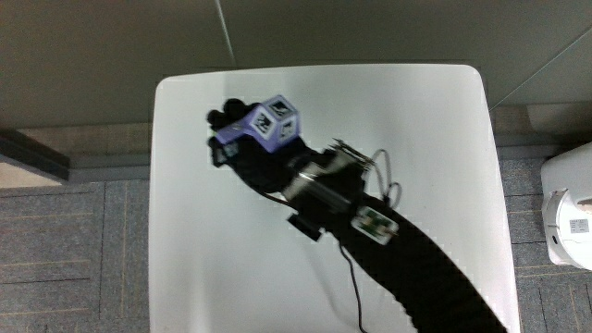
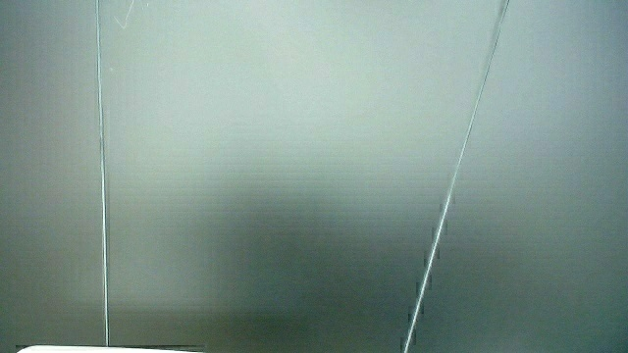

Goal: Place green brick

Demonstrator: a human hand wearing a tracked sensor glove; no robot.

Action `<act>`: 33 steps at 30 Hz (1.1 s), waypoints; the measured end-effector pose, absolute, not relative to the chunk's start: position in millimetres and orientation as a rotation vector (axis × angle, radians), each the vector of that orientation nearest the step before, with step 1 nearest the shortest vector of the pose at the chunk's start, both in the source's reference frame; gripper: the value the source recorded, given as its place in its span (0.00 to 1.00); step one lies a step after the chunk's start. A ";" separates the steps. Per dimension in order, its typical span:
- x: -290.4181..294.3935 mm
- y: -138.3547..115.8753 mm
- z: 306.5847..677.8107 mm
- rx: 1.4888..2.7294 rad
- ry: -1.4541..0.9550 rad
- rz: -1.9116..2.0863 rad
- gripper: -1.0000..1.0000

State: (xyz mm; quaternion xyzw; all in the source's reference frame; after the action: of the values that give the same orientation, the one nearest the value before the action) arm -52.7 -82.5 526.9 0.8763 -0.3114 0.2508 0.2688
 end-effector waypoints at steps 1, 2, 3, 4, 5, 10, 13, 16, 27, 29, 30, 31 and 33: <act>-57.9 -84.3 535.9 2.370 -0.832 0.667 0.50; -60.8 -85.4 537.9 2.385 -0.822 0.668 0.50; -62.0 -85.8 542.2 2.385 -0.806 0.657 0.50; -63.2 -86.1 546.5 2.384 -0.790 0.646 0.50; -64.4 -86.4 550.8 2.383 -0.775 0.635 0.50; -70.4 -88.1 572.2 2.378 -0.696 0.582 0.50; -73.6 -82.7 583.0 2.355 -0.674 0.577 0.50; -76.9 -77.7 598.1 2.335 -0.646 0.549 0.50; -73.6 -60.8 630.0 2.258 -0.584 0.487 0.50; -71.9 -61.5 627.0 2.256 -0.574 0.509 0.50; -71.7 -62.2 623.5 2.251 -0.573 0.510 0.50; -72.4 -63.0 627.7 2.230 -0.577 0.511 0.50; -73.2 -63.7 626.8 2.242 -0.568 0.490 0.50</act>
State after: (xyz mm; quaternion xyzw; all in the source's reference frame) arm -73.2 -63.7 626.8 0.8777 -0.2222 0.1916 0.3790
